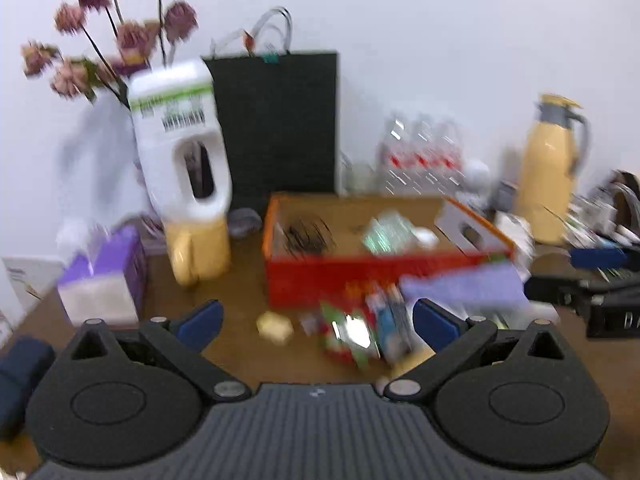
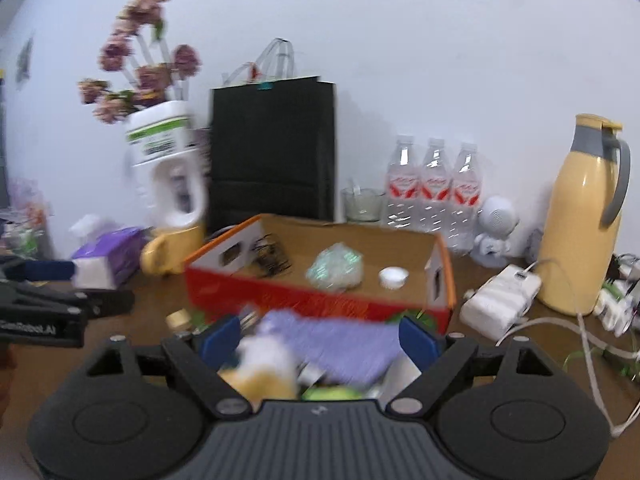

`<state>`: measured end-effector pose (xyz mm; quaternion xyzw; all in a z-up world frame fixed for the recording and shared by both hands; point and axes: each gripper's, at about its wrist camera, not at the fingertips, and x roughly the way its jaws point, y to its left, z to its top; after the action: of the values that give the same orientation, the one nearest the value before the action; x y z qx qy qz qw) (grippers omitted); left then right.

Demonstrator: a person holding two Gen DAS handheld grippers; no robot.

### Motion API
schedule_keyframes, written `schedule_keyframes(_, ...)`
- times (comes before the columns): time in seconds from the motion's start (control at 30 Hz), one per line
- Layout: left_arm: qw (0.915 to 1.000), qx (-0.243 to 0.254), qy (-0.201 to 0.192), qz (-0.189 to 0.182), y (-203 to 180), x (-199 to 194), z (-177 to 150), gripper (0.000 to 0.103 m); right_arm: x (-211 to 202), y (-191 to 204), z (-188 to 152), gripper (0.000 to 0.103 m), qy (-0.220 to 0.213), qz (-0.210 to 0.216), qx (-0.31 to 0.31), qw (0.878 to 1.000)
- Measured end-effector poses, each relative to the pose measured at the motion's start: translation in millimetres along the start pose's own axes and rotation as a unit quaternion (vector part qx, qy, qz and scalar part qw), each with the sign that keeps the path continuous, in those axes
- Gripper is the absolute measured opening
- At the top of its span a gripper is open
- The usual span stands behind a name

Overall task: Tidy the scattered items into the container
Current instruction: 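Lift both tools out of the box back over the desk, then grasp a small clear packet with the left tool while the right tool grasps a blue-white packet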

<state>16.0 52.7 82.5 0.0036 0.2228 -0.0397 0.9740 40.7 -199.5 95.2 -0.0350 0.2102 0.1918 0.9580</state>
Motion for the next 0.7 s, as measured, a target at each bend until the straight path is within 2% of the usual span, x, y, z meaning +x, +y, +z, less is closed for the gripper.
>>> schedule_keyframes(0.07, 0.9998, 0.006, 0.015, -0.015, 4.7, -10.8, -20.1, 0.103, -17.6, 6.6, -17.1, 0.086, -0.008, 0.016, -0.002, 1.000)
schedule_keyframes(0.17, 0.9988, 0.032, 0.038, -0.002, -0.7, -22.0, -47.6, 0.094, -33.6, 13.6, -36.2, 0.086, -0.006, 0.031, 0.014, 0.999)
schedule_keyframes(0.27, 0.9971, 0.043, 0.057, -0.027, -4.8, -21.6, -65.7, 0.090, -39.1, 16.8, -49.1, 0.086, 0.005, 0.049, 0.035, 0.998)
schedule_keyframes(0.33, 0.9963, 0.044, 0.068, -0.030, -6.3, -15.8, -72.5, 0.088, -37.0, 20.9, -52.0, 0.086, 0.013, 0.056, 0.031, 0.998)
schedule_keyframes(0.4, 0.9956, 0.037, 0.084, -0.021, -5.4, -6.5, -74.5, 0.074, -33.6, 26.0, -53.7, 0.086, 0.017, 0.054, 0.015, 0.998)
schedule_keyframes(0.43, 0.9951, 0.028, 0.091, -0.025, -3.3, -2.3, -75.2, 0.071, -32.1, 27.6, -54.2, 0.086, 0.018, 0.052, 0.010, 0.998)
schedule_keyframes(0.5, 0.9938, 0.013, 0.105, -0.033, -0.1, 2.9, -79.1, 0.058, -28.6, 28.7, -53.5, 0.086, 0.019, 0.051, 0.007, 0.999)
schedule_keyframes(0.53, 0.9935, 0.012, 0.108, -0.036, 0.4, 4.3, -80.8, 0.053, -26.2, 29.1, -52.2, 0.086, 0.019, 0.051, 0.006, 0.999)
schedule_keyframes(0.6, 0.9939, 0.011, 0.105, -0.031, 1.4, 4.5, -84.1, 0.035, -21.6, 28.7, -49.2, 0.086, 0.019, 0.051, 0.004, 0.999)
schedule_keyframes(0.63, 0.9940, 0.010, 0.105, -0.028, 3.3, 5.4, -83.6, 0.032, -18.3, 29.3, -46.6, 0.086, 0.019, 0.054, 0.001, 0.998)
schedule_keyframes(0.67, 0.9939, 0.003, 0.106, -0.028, 5.6, 6.0, -82.4, 0.023, -14.2, 30.5, -44.0, 0.086, 0.020, 0.056, -0.003, 0.998)
schedule_keyframes(0.7, 0.9936, -0.009, 0.108, -0.031, 9.1, 6.4, -81.0, 0.020, -9.3, 32.6, -40.9, 0.086, 0.020, 0.059, -0.008, 0.998)
